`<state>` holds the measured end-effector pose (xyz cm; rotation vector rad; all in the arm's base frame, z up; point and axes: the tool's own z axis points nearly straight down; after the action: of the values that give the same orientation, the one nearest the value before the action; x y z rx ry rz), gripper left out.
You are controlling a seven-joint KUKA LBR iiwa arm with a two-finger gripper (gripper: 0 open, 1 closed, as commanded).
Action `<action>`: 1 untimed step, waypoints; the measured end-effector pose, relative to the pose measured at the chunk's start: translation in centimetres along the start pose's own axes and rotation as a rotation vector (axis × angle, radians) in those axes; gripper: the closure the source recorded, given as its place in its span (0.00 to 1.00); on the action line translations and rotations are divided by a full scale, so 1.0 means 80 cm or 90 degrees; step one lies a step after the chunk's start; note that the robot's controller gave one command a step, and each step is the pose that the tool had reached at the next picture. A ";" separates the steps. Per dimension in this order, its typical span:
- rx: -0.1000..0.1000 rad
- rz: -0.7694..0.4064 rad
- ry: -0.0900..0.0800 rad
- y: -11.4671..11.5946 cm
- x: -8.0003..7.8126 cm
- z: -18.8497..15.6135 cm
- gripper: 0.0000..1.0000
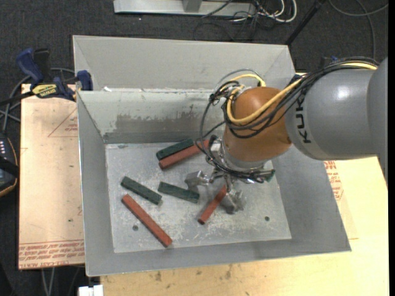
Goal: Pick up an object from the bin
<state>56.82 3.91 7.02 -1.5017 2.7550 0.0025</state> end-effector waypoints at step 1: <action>0.000 -0.030 0.001 -0.006 0.008 0.000 0.00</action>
Offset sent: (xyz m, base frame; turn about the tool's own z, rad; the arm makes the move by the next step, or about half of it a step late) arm -0.0003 -0.0087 -0.0002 -0.0510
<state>56.85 3.14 7.03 -1.5664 2.7192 0.0008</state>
